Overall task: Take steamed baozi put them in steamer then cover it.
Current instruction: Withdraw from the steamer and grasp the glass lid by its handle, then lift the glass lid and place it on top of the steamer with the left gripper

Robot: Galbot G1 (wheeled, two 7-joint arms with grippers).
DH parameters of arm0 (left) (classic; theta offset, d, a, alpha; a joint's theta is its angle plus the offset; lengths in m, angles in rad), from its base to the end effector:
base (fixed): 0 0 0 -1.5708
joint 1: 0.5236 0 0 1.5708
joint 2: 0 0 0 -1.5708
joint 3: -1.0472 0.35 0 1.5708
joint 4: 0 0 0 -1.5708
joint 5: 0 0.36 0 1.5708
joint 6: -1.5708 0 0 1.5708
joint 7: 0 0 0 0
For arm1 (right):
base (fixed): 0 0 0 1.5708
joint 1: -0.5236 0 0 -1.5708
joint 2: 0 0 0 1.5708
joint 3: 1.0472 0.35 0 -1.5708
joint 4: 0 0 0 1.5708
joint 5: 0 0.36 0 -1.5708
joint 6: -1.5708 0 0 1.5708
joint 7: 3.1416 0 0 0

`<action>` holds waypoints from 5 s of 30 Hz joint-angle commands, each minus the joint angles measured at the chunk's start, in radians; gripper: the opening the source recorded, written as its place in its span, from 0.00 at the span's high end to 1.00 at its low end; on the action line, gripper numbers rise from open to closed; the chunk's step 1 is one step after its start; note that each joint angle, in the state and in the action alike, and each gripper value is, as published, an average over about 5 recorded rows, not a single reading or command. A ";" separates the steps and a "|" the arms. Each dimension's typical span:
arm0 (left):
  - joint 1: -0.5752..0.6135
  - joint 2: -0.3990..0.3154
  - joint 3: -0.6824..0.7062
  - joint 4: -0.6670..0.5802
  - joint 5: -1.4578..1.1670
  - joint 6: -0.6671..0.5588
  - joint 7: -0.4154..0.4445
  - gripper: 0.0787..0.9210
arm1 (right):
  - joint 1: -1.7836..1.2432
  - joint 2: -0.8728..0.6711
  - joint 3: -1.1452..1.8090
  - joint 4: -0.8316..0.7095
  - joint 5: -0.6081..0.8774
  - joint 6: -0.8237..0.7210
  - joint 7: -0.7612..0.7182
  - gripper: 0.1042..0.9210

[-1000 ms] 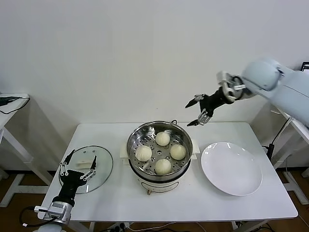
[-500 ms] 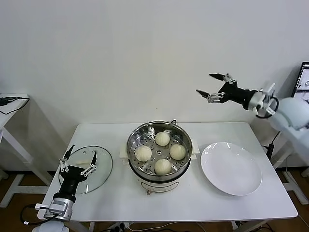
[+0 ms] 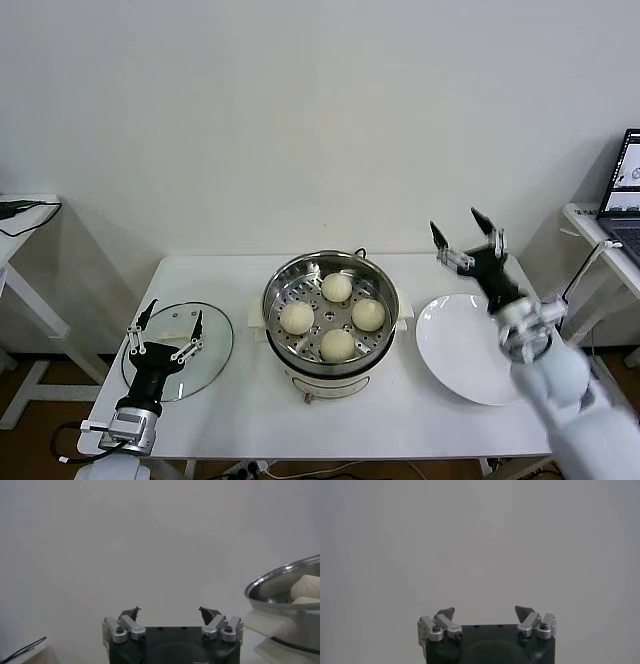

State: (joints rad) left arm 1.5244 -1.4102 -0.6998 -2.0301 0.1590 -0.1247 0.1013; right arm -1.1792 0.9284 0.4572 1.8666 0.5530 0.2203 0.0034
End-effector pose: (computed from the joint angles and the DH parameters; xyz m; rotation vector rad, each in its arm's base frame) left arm 0.2000 0.0863 -0.3048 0.0598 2.9904 0.5928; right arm 0.3130 -0.1285 -0.2533 -0.3267 2.8276 -0.0551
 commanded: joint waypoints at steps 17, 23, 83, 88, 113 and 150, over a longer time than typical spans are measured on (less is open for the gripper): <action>-0.023 0.051 -0.074 0.422 1.044 -0.375 -0.340 0.12 | -0.396 0.437 0.026 0.064 -0.304 0.247 0.153 0.12; -0.099 0.062 -0.101 0.540 1.256 -0.346 -0.432 0.12 | -0.387 0.444 0.015 0.043 -0.315 0.247 0.150 0.12; -0.413 0.062 -0.083 0.805 1.361 -0.243 -0.457 0.50 | -0.352 0.468 -0.006 -0.051 -0.384 0.295 0.135 0.12; -0.409 0.058 -0.086 0.783 1.362 -0.240 -0.470 0.68 | -0.348 0.468 -0.010 -0.055 -0.384 0.298 0.136 0.12; -0.018 0.206 -0.042 -0.114 0.899 0.228 -0.059 0.87 | -0.364 0.445 0.012 -0.009 -0.372 0.271 0.146 0.12; -0.538 0.116 0.864 0.007 1.332 0.725 0.219 0.87 | -0.395 0.468 0.124 0.005 -0.389 0.243 0.157 0.12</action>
State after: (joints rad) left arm 1.1129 -1.2406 -0.0456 -2.1235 1.4036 0.5054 0.2768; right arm -1.5722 1.3904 0.5710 1.8764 0.1708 0.4643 0.1598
